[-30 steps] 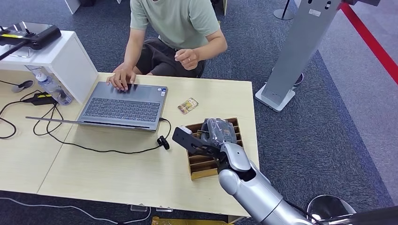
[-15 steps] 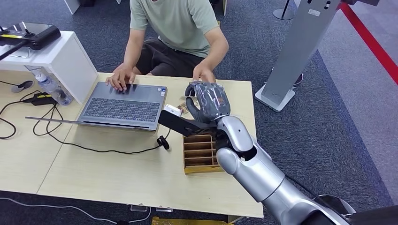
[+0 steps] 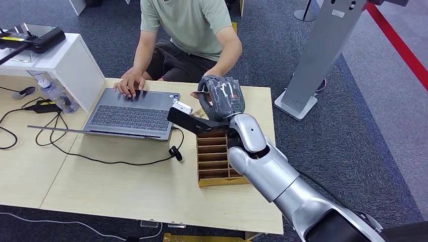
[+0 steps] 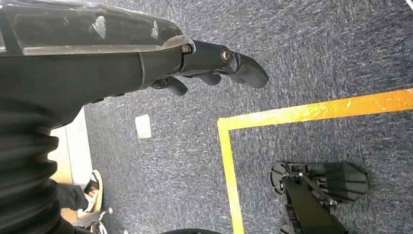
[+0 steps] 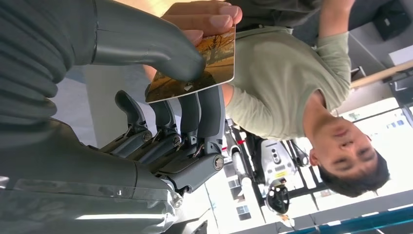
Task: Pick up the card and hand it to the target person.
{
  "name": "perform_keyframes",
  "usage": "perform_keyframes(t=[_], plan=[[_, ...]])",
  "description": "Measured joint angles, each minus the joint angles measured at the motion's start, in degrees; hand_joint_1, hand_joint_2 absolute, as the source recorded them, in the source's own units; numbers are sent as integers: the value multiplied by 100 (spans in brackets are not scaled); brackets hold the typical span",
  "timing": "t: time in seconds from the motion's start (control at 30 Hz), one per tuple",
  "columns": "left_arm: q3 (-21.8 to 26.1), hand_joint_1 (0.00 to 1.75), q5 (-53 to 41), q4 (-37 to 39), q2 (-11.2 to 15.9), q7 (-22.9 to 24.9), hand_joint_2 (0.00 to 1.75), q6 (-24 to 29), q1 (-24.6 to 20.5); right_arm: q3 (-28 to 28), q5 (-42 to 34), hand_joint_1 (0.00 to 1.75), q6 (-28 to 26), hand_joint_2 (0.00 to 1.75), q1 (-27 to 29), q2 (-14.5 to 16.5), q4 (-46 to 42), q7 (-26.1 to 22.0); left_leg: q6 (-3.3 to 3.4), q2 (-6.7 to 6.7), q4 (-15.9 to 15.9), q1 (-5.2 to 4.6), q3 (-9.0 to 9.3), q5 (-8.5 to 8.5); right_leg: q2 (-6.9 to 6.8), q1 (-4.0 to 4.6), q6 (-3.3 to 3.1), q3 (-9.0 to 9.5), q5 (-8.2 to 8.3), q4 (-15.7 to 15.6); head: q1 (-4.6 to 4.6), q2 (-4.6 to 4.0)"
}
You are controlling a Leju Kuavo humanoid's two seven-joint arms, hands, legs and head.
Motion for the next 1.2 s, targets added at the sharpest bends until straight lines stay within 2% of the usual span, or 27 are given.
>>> perform_keyframes(t=[0.3, 0.43, 0.93, 1.2], plan=[[-37, 0, -42, 0, 0, 29, 175, -16, -73, 49, 118, 143, -248, 175, -20, 58, 634, 56, 0, 0, 0, 0, 0, 0, 0, 0, 0, 0, 0, 0, 1, 0], [-45, 0, -42, 0, 0, 29, 175, -15, -79, 60, 119, 0, -273, 175, -20, 69, 797, 40, 0, 0, 0, 0, 0, 0, 0, 0, 0, 0, 0, 0, 3, 0], [-85, 0, 0, 0, 2, 4, 175, 20, -57, 94, 59, 0, -398, 175, -18, 114, 1048, -63, 0, 0, 0, 0, 1, 0, 0, 0, 0, -1, 0, 0, 1, 0], [-85, 0, 72, 0, 0, -31, 175, 67, -17, 13, -204, 0, -416, 175, 90, -101, 472, -53, 0, 1, 3, 0, 3, 0, 1, 0, 0, -3, 0, -1, -3, 0]])
